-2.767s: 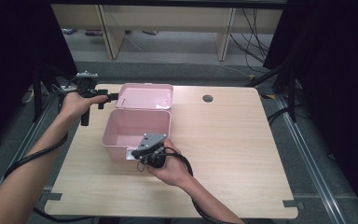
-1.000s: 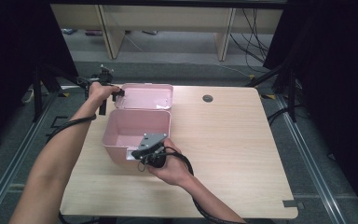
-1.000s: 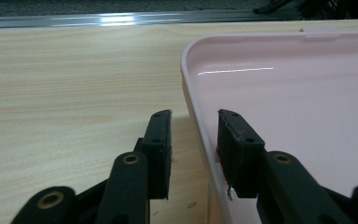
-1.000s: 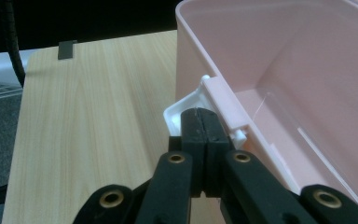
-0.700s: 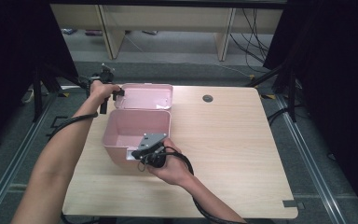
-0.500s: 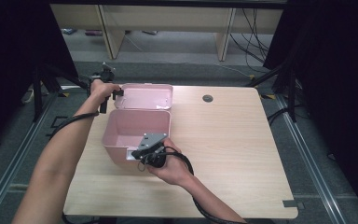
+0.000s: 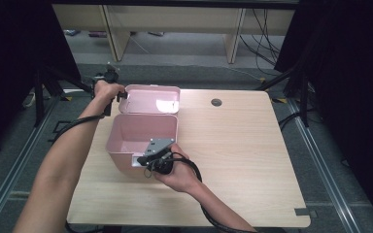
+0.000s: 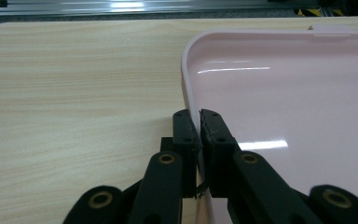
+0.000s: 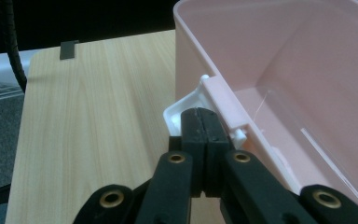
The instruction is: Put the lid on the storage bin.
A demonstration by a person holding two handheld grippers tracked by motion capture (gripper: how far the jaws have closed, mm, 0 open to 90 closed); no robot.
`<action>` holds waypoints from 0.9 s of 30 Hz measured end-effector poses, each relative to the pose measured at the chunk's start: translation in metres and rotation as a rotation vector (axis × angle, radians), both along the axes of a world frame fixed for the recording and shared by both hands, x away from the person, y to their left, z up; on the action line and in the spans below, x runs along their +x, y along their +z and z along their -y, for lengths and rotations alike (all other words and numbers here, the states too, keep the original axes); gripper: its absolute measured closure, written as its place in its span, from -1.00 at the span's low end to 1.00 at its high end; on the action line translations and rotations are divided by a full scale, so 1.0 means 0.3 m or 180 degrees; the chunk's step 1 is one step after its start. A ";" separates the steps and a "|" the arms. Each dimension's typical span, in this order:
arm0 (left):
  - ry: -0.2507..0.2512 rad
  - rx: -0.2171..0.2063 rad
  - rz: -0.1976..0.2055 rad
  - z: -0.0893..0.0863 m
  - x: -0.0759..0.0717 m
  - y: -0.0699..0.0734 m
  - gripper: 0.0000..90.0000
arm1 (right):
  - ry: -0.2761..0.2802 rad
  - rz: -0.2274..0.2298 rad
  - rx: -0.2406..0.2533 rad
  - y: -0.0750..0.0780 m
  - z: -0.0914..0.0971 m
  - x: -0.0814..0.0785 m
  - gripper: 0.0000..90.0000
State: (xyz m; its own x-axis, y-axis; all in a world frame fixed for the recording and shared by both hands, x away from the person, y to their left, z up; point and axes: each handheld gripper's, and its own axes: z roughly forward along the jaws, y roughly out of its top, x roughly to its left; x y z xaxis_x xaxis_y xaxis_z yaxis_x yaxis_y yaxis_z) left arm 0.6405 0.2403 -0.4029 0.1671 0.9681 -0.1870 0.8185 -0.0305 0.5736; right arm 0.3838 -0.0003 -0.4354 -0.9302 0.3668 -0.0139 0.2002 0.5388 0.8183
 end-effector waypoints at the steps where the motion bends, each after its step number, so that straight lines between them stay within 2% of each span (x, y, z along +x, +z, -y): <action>1: 0.0000 0.0000 0.0000 0.000 0.000 0.000 0.90 | 0.0000 0.0000 0.0000 0.000 0.000 0.000 1.00; 2: 0.0013 0.0004 0.0034 -0.001 -0.005 0.004 0.91 | -0.0004 0.0002 0.0007 -0.001 0.001 0.002 1.00; 5: 0.0007 0.0025 0.0032 -0.003 -0.009 0.011 0.91 | -0.0011 -0.0004 0.0011 -0.002 0.001 0.001 1.00; 8: 0.0015 0.0022 0.0119 -0.002 -0.019 0.020 0.91 | 0.0000 -0.0052 -0.0007 0.002 0.005 0.002 1.00; 13: -0.0029 0.0053 0.0214 -0.005 -0.033 0.037 0.92 | -0.0002 -0.0034 -0.0001 0.000 0.004 0.002 1.00; 14: -0.0007 0.0034 0.0263 -0.003 -0.035 0.038 0.92 | -0.0004 -0.0039 0.0002 0.000 0.004 0.002 1.00; 16: -0.0020 0.0034 0.0281 -0.004 -0.038 0.042 0.92 | -0.0009 -0.0042 0.0002 0.000 0.004 0.001 1.00; 17: -0.0005 0.0011 0.0366 -0.004 -0.045 0.046 0.92 | 0.0029 -0.0006 0.0005 -0.002 0.003 0.003 1.00; 18: -0.0005 0.0011 0.0366 -0.004 -0.045 0.046 0.92 | 0.0029 -0.0006 0.0005 -0.002 0.003 0.003 1.00; 19: -0.0003 -0.0018 0.0444 -0.006 -0.052 0.047 0.92 | 0.0029 -0.0007 0.0005 -0.002 0.003 0.003 1.00; 22: -0.0034 0.0005 0.0473 -0.011 -0.063 0.060 0.92 | 0.0024 -0.0013 0.0005 -0.002 0.003 0.003 1.00; 25: 0.0012 -0.0046 0.0547 -0.011 -0.072 0.071 0.93 | 0.0008 0.0001 0.0026 -0.004 0.001 0.002 1.00; 27: 0.0009 -0.0065 0.0540 -0.013 -0.076 0.076 0.94 | -0.0003 -0.0018 0.0030 -0.004 0.001 0.000 1.00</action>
